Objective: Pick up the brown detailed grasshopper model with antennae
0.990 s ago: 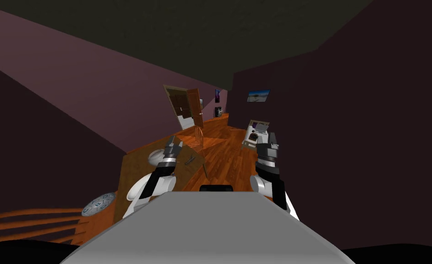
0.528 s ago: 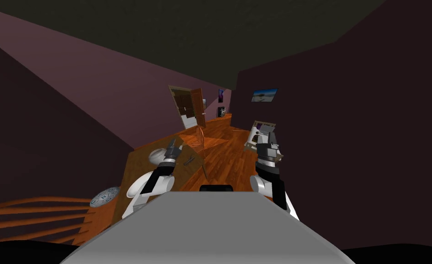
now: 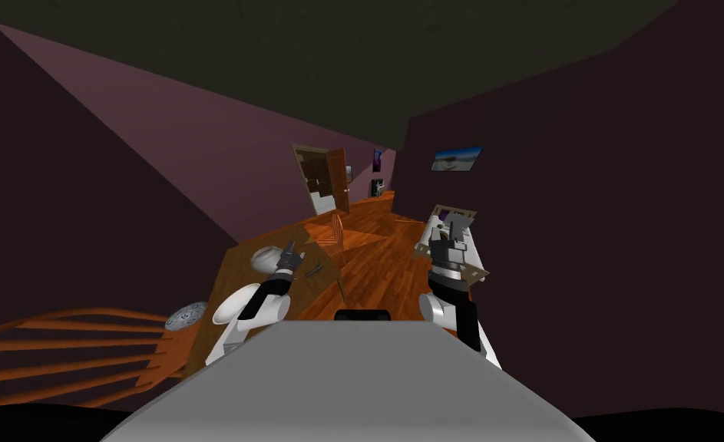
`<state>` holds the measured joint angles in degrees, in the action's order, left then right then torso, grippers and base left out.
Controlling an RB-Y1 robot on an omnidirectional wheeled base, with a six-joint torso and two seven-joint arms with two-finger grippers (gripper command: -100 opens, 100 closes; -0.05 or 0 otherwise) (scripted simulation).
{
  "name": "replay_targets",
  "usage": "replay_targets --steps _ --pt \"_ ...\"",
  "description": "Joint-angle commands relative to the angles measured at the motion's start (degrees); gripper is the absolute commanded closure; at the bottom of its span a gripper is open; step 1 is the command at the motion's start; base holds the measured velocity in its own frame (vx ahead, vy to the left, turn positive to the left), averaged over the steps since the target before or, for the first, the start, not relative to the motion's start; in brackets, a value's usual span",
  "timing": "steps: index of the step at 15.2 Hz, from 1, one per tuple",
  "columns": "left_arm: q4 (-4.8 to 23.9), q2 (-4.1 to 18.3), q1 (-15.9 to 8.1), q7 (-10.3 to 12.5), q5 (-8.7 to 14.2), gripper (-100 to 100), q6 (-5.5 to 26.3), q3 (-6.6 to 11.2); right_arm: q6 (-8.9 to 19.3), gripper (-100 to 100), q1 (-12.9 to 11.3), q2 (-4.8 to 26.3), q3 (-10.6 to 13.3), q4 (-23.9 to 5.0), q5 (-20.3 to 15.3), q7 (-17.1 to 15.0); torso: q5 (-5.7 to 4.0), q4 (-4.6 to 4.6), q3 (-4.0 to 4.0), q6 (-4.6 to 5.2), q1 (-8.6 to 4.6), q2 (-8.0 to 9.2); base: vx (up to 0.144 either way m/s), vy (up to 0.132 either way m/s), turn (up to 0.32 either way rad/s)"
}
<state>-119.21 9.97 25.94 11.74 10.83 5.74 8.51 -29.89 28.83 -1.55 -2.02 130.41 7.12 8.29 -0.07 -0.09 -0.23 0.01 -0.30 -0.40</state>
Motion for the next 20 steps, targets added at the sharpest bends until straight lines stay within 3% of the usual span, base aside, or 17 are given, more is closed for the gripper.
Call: replay_targets --steps 1,8,11,12,13,15,19,20 --pt "1.8 0.1 -0.4 0.3 0.7 -100 2.9 1.1 0.0 0 0.0 0.0 0.0 0.0 0.0 0.0 0.0 0.0 0.0 0.0 0.0 0.0 0.056 -0.078 0.072" --pt "7.3 0.8 -1.0 1.0 2.9 -100 9.8 4.02 0.0 0 0.0 0.0 0.0 0.0 0.0 0.0 0.0 -0.02 -0.07 -0.02 -0.02 -0.13 0.089 -0.094 0.116" --pt "11.3 1.4 -1.3 1.3 4.4 -100 13.4 6.05 0.0 0 0.0 0.0 0.0 0.0 0.0 0.0 -0.01 -0.04 -0.11 -0.02 -0.08 -0.2 0.115 -0.112 0.095" --pt "11.3 1.4 -1.3 1.3 4.4 -100 13.7 6.05 0.0 0 0.0 0.0 0.0 0.0 0.0 0.0 -0.01 -0.04 -0.12 -0.02 -0.08 -0.22 0.109 -0.107 0.071" --pt "13.4 1.8 -1.4 1.4 5.2 -100 15.4 7.08 0.0 0 0.0 0.0 0.0 0.0 0.0 0.0 -0.01 -0.05 -0.12 -0.01 -0.06 -0.21 0.097 -0.098 0.068" --pt "13.4 1.8 -1.4 1.4 5.2 -100 15.6 7.08 0.0 0 0.0 0.0 0.0 0.0 0.0 0.0 0.0 -0.03 -0.09 -0.01 -0.01 -0.16 0.078 -0.076 0.035" --pt "19.3 3.2 -1.5 1.7 7.6 -100 20.2 10.22 0.0 0 0.0 0.0 0.0 0.0 0.0 0.0 0.03 -0.04 -0.13 -0.01 0.05 -0.24 0.13 -0.092 0.038" --pt "20.1 3.2 -1.5 1.7 7.6 -100 20.5 10.22 0.0 0 0.0 0.0 0.0 0.0 0.0 0.0 0.0 -0.07 -0.21 -0.02 -0.06 -0.39 0.173 -0.118 0.042"
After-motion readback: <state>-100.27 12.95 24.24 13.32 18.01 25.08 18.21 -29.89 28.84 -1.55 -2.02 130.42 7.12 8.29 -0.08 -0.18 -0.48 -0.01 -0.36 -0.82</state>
